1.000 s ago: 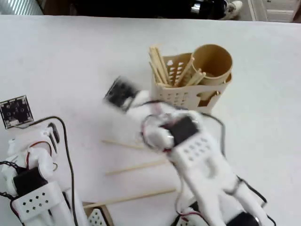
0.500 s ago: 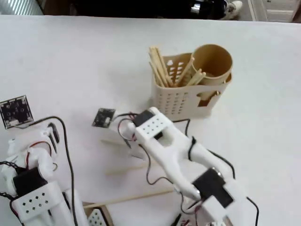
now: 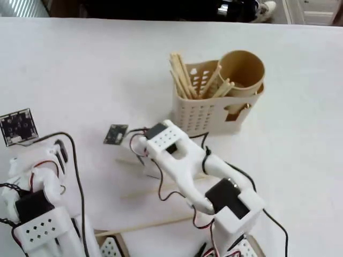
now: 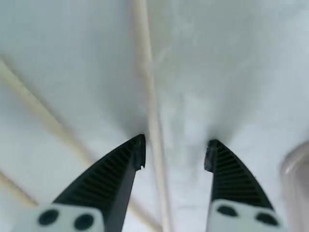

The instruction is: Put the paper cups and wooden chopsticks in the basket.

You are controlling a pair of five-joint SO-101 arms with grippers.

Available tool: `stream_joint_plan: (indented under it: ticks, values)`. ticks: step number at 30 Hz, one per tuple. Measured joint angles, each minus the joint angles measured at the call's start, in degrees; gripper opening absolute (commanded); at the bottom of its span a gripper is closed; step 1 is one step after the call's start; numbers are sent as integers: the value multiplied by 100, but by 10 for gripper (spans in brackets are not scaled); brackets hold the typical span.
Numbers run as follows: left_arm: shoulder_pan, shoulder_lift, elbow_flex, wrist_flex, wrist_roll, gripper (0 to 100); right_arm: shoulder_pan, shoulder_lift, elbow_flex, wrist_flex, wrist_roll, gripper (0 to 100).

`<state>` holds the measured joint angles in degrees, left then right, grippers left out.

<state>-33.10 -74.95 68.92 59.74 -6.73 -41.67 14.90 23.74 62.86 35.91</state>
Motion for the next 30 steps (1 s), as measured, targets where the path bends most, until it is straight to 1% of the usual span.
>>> stream_joint_plan:
  ticks: [2, 4, 6, 9, 15, 17, 22, 30]
  values:
    - [0, 0, 0, 0, 0, 203, 0, 114, -193, 79, 0, 9]
    - [0, 0, 0, 0, 0, 203, 26, 167, -308, 105, 0, 33]
    - [0, 0, 0, 0, 0, 203, 18, 220, -360, 176, 0, 14]
    - [0, 0, 0, 0, 0, 203, 18, 193, -369, 246, 0, 18]
    - [0, 0, 0, 0, 0, 203, -53, -334, -281, 651, 9, 18]
    - [0, 0, 0, 0, 0, 203, -62, -695, -273, 862, 9, 18]
    - [0, 0, 0, 0, 0, 203, -97, -1987, -273, 1178, -440, 18]
    - [0, 0, 0, 0, 0, 203, -105, -4325, -273, 1037, -809, 18]
